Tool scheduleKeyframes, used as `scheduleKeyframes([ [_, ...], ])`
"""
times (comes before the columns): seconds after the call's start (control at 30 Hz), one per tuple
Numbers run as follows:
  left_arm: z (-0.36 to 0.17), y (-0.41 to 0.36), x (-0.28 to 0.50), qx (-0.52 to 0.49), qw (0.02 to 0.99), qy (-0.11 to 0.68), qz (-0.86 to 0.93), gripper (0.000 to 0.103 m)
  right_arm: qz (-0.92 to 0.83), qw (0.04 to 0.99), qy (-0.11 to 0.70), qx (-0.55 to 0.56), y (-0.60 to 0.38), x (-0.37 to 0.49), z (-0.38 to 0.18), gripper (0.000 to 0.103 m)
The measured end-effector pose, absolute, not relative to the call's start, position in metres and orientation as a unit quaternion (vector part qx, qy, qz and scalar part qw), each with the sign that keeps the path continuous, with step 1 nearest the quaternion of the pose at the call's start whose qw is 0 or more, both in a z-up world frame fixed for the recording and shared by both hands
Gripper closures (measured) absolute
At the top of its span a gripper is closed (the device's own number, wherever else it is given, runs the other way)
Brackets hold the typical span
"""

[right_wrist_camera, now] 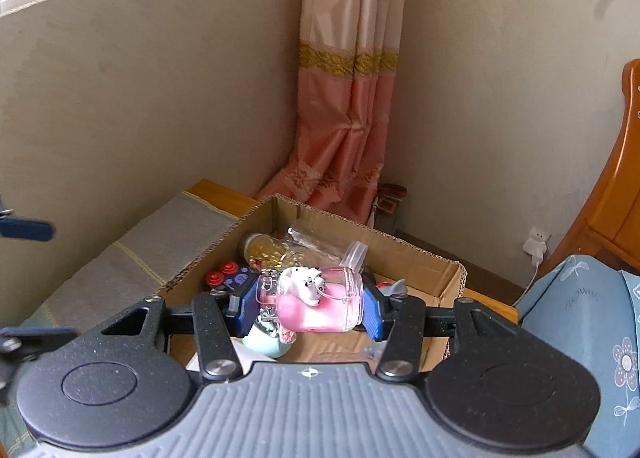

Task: Organize rigid objects

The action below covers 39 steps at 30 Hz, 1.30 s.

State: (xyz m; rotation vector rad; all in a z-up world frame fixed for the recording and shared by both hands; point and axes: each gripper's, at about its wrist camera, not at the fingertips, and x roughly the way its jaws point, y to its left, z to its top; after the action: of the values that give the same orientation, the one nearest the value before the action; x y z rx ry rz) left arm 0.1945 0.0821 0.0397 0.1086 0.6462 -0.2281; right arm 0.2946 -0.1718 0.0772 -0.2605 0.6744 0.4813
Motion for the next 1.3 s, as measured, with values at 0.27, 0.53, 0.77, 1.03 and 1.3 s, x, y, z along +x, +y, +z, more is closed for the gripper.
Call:
scheduleKeyframes([
  [0.27,0.044,0.080,0.180,0.056,0.947,0.301,-0.095,0.001,0.208,0.915,0.324,-0.122,-0.171,0.289,0.080,0.011],
  [0.53,0.050,0.075,0.160,0.049,0.951,0.295,-0.082,0.001,0.170,0.919,0.334,-0.123,-0.179,0.253,0.096,0.000],
  [0.77,0.045,0.066,0.143,0.025,0.940,0.340,-0.019,0.001,0.101,0.920,0.362,-0.108,-0.194,0.194,0.088,0.000],
  [1.03,0.047,0.055,0.112,-0.007,0.934,0.356,0.001,0.001,0.055,0.925,0.374,-0.043,-0.204,0.128,0.073,0.000],
  [1.3,0.058,0.046,0.092,0.000,0.936,0.352,0.000,0.001,0.035,0.930,0.364,-0.028,-0.206,0.098,0.073,0.000],
])
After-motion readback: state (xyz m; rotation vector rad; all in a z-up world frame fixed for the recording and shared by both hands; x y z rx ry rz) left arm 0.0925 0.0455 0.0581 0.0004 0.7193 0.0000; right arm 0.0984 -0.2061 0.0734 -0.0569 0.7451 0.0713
